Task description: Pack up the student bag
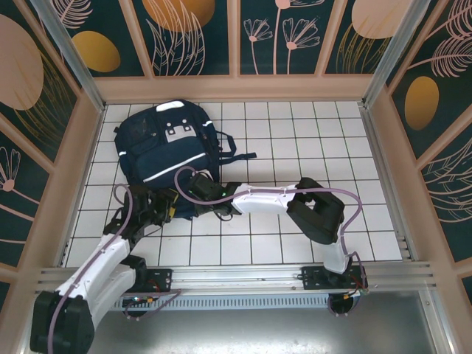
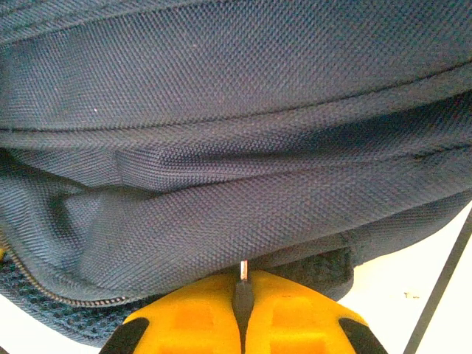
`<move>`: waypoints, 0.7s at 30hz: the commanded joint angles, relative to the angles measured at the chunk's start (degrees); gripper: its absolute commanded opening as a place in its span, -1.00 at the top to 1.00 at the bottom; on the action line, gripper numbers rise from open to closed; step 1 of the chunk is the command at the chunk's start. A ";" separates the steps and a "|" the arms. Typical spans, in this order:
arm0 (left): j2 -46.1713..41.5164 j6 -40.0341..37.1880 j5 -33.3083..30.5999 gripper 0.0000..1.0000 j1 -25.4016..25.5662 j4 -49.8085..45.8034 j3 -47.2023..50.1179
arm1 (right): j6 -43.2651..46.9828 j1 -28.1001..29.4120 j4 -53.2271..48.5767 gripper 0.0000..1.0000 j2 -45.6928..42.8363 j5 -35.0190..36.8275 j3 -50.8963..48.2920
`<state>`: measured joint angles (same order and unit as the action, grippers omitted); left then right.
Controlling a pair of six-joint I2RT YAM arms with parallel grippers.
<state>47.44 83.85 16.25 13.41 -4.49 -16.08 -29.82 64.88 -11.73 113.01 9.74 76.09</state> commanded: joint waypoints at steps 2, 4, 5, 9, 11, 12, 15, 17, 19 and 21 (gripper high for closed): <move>4.49 3.86 -3.13 -0.01 4.31 4.33 -2.16 | 1.28 0.95 4.34 1.00 -0.30 -0.78 0.03; 5.32 4.44 -4.97 -0.04 5.99 3.27 -2.39 | 1.17 0.95 4.42 1.00 -0.47 -0.68 -0.10; 5.63 5.06 -5.52 -0.04 6.39 3.48 -1.96 | 1.07 0.95 4.43 1.00 -0.56 -0.62 -0.23; 6.33 5.88 -8.77 0.39 6.81 3.00 -0.23 | 0.83 1.22 4.46 1.00 -1.03 -0.09 -0.53; 6.26 5.11 -10.77 0.88 6.81 2.07 -0.29 | 0.82 1.22 4.35 1.00 -1.41 0.26 -0.76; 6.30 4.50 -11.94 1.00 6.81 0.26 -0.92 | 0.91 1.21 4.06 1.00 -1.50 0.76 -0.79; 5.03 2.46 -15.24 1.00 6.77 -4.49 -2.56 | 1.36 1.00 2.77 1.00 -2.11 3.10 -1.46; 3.42 1.07 -17.34 1.00 6.72 -7.95 -3.78 | 1.90 0.40 2.36 1.00 -2.73 4.51 -2.50; 1.33 -0.72 -20.38 1.00 6.63 -12.58 -5.51 | 2.30 -1.15 1.98 1.00 -3.47 6.13 -4.10; -0.53 -2.78 -23.34 1.00 6.54 -17.22 -7.41 | 3.13 -3.45 2.46 1.00 -4.62 7.04 -6.26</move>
<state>49.15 85.03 2.44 20.38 -11.38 -20.40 -28.34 64.73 -8.67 111.50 11.79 72.62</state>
